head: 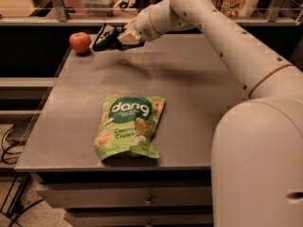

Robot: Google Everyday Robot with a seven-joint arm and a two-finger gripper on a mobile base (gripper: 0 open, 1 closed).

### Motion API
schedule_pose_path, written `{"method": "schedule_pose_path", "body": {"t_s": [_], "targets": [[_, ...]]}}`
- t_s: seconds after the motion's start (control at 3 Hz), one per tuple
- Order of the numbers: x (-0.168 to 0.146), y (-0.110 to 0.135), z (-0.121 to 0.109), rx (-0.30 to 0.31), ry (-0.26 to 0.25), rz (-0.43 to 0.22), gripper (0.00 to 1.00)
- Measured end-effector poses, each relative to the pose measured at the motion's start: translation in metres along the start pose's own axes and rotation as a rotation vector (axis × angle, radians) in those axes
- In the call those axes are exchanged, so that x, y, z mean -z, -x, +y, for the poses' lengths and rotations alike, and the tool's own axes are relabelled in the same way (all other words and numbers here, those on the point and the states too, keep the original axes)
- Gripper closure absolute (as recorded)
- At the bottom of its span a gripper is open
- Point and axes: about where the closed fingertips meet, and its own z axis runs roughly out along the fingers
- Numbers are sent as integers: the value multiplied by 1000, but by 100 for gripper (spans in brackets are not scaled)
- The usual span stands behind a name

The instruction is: Move blue chip bag near apple

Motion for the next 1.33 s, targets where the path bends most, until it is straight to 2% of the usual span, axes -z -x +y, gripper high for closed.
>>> {"method": "schedule_pose_path", "body": {"t_s": [0.33,0.67,1.0,1.33], "targets": [[-23,6,9,-1,44,-4,83],[-44,1,15,-33,81,-14,59],[-64,-4,17,-52,99,-9,36],[-71,-10,12,-80,84,-3,13]]}}
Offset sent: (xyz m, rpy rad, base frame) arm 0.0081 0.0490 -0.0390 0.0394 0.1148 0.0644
